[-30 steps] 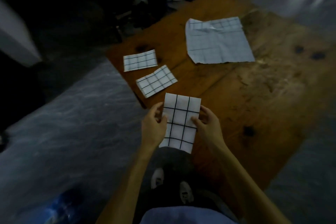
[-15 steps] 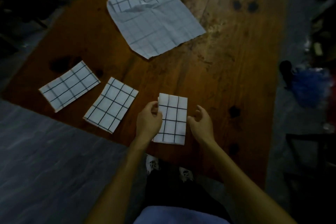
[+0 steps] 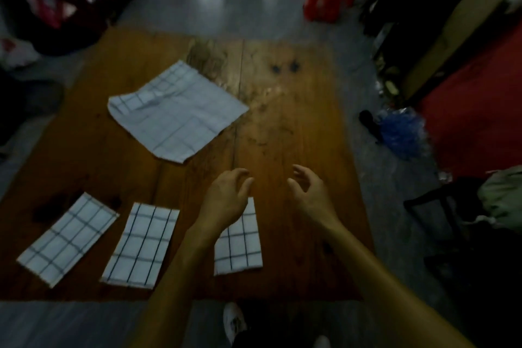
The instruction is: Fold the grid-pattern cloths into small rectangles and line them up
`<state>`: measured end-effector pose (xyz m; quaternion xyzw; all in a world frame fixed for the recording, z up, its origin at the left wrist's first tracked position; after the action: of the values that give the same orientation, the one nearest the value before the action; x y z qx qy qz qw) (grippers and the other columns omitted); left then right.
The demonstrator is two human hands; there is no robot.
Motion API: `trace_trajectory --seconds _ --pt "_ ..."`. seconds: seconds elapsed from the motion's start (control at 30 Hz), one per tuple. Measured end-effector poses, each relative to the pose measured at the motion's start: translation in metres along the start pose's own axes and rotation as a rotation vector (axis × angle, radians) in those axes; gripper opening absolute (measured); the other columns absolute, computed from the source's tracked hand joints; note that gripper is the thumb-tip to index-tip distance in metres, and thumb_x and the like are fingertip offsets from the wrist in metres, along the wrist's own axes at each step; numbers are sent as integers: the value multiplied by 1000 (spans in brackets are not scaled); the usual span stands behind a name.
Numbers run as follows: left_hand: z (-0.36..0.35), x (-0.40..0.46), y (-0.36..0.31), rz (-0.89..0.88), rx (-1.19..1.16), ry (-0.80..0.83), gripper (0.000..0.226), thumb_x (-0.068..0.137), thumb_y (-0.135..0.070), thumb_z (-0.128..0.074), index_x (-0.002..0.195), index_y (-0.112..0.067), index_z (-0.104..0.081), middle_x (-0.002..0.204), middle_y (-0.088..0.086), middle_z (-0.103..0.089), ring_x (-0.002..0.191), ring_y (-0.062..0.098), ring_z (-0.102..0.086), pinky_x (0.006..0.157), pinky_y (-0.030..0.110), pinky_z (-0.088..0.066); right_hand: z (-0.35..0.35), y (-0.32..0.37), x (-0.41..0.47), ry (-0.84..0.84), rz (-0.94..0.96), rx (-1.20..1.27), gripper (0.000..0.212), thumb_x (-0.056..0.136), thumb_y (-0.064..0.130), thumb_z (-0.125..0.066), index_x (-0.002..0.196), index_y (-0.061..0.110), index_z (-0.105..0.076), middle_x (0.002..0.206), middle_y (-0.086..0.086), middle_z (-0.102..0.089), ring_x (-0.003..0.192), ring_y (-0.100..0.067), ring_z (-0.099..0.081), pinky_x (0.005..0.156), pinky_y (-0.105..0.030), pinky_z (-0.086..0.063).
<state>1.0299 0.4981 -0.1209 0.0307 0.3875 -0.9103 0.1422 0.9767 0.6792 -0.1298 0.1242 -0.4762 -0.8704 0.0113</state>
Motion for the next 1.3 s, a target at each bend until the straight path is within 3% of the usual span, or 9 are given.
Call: trace_trajectory --seconds 0.1,0.27,0.37,0.53,0.67,0.77,0.87,1.07,1.3 --pt "16 7 -79 -172 66 -15 42 97 -41 -44 134 -21 -49 132 3 -55 117 15 -51 95 30 -43 68 37 6 -71 129 19 43 98 31 -49 140 22 -43 136 1 -53 108 -4 -50 78 -14 -44" --pt "18 -4 -215 -393 299 -81 51 92 -54 -40 138 -31 -39 141 2 -47 123 21 -49 99 44 -45 206 82 -8 -221 347 -39 45 99 38 -45 142 24 -42 136 -3 -55 115 -12 -55 96 -31 -48" --pt "15 -27 -303 -530 253 -175 47 94 -47 -45 137 -26 -45 138 4 -51 120 22 -52 98 35 -43 296 99 -30 -307 485 -70 40 98 34 -50 135 19 -53 134 -4 -57 121 -17 -55 103 -40 -44" --pt "0 -76 -436 -698 122 -306 42 96 -39 -45 133 -20 -52 132 6 -57 117 20 -55 85 19 -34 435 108 -80 -441 642 -209 35 97 31 -53 127 16 -60 129 -2 -61 118 -15 -55 95 -20 -38" --pt "-16 -99 -519 -838 120 -361 36 97 -35 -46 126 -18 -58 120 8 -63 90 11 -57 63 8 -33 521 98 -111 -453 680 -277 40 97 37 -49 131 17 -57 133 -1 -58 122 -14 -52 93 -12 -31" --pt "-29 -111 -563 -874 135 -361 36 98 -37 -45 127 -21 -56 120 5 -62 74 -2 -51 59 0 -37 574 92 -129 -501 703 -295 41 97 39 -47 132 19 -55 134 0 -57 122 -14 -51 91 -12 -30" --pt "-46 -116 -597 -921 187 -373 39 98 -36 -44 133 -22 -51 130 3 -58 95 0 -51 62 -2 -35 611 86 -136 -552 715 -329 47 97 46 -43 135 20 -52 136 1 -55 123 -14 -50 92 -16 -32" --pt "-79 -101 -636 -917 269 -357 50 96 -49 -34 137 -24 -45 135 5 -54 116 20 -54 91 34 -46 642 70 -126 -574 724 -384 50 97 48 -43 137 20 -50 138 -1 -53 127 -14 -47 95 -16 -29" --pt "-111 -49 -666 -957 235 -401 65 91 -62 -23 134 -22 -49 134 4 -55 114 18 -55 90 34 -47 673 58 -68 -577 718 -396 48 97 46 -44 138 22 -47 140 1 -51 128 -14 -45 97 -17 -28"
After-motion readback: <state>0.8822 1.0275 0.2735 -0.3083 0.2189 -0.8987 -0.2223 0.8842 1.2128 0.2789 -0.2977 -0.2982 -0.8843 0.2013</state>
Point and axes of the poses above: each hand's wrist, its own x-axis towards the middle knuckle, its own z-axis out of the back of the hand, y = z × x, the point moved 4 cm from there along x, towards the middle knuckle
